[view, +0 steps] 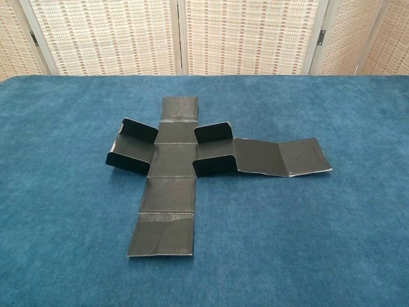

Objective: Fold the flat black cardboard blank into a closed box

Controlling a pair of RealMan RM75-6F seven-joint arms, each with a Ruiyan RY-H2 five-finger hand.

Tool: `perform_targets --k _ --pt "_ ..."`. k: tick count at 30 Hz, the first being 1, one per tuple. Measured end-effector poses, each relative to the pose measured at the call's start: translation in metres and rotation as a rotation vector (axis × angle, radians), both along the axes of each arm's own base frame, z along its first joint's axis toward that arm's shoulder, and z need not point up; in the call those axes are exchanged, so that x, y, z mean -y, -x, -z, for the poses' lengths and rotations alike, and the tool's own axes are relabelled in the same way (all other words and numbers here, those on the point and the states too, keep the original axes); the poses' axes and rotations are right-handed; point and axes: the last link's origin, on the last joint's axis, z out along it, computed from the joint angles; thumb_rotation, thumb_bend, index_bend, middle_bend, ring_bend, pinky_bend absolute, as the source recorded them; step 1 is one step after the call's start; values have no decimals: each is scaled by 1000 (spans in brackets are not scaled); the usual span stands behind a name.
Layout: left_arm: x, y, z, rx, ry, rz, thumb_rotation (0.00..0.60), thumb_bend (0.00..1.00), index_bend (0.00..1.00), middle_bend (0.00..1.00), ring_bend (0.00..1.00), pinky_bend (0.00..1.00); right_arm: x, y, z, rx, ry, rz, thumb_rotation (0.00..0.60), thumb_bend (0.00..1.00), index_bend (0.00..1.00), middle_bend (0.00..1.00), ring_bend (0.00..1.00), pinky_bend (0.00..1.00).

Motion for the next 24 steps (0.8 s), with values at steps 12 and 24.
perform_targets --k 12,24 --pt "-1 1 1 -2 7 -5 600 194 0 0 0 36 5 -5 5 16 -13 -12 600 107 0 52 23 198" --pt "3 2 0 8 2 6 600 194 0 0 0 36 31 -31 15 47 -73 -81 600 107 0 105 298 628"
